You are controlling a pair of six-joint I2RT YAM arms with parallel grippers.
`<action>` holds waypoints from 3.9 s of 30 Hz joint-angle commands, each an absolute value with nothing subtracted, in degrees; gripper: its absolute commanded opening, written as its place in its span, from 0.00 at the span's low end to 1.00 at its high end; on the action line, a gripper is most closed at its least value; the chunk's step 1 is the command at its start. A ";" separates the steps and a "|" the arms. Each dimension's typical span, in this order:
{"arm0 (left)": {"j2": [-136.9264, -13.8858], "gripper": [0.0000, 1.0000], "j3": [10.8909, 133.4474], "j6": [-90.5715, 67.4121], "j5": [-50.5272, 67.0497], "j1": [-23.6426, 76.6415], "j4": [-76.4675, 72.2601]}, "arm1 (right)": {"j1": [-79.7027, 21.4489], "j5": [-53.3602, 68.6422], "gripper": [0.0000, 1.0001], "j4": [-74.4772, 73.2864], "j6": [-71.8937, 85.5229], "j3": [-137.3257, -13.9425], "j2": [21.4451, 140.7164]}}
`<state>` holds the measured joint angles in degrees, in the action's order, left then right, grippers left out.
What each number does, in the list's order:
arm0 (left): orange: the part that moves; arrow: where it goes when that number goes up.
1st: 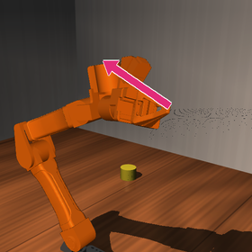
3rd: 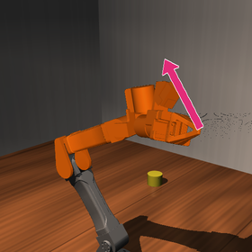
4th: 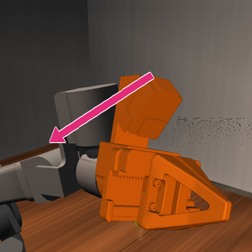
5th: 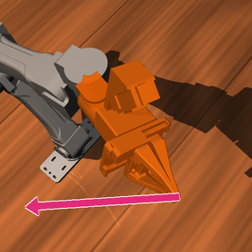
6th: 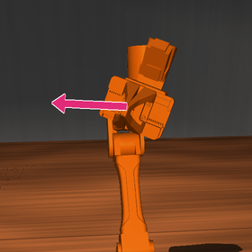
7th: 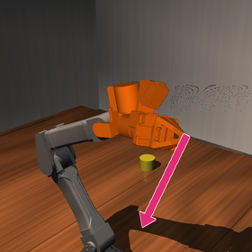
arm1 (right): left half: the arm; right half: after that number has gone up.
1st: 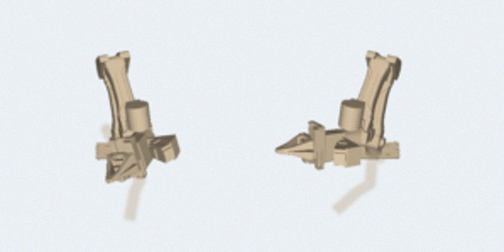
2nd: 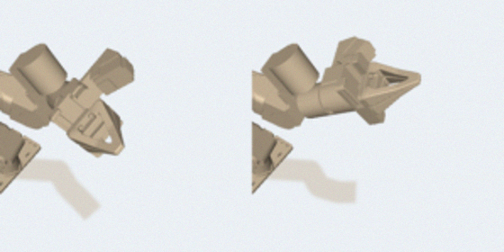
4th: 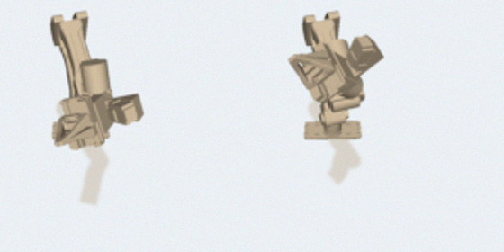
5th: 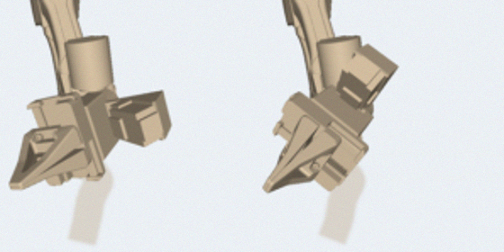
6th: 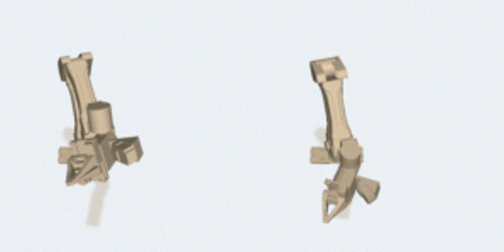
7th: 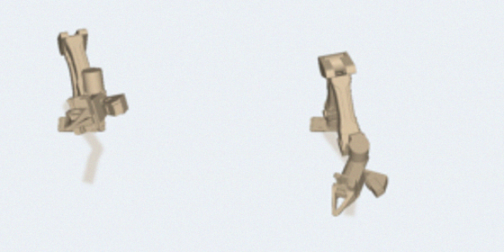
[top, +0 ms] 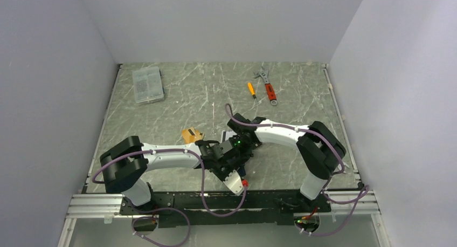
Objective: Put the credit cards into the card holder
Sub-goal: Close the card holder at the center of the board, then reset both arms
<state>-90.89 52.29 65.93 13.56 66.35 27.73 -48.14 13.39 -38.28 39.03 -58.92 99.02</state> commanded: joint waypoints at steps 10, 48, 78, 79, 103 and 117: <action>-84.01 0.06 57.56 64.07 19.39 60.20 37.34 | -42.00 15.25 0.00 -24.05 40.53 -43.44 101.80; -40.77 0.99 52.84 35.26 24.06 3.00 44.28 | -50.34 4.01 0.99 -30.02 33.78 -68.91 74.39; -51.71 0.99 8.46 18.92 21.45 0.39 -33.98 | -7.62 -47.65 1.00 48.95 10.56 -11.33 67.08; -52.25 0.99 8.18 18.66 21.07 0.28 -35.51 | -7.35 -47.35 1.00 50.54 10.88 -10.73 67.77; -77.32 0.99 11.80 7.38 18.89 -6.58 -63.41 | -3.19 -23.82 1.00 63.44 4.69 -14.54 85.49; -77.03 0.99 12.30 7.70 18.60 -6.50 -61.42 | -2.92 -24.01 1.00 64.50 4.68 -13.72 84.66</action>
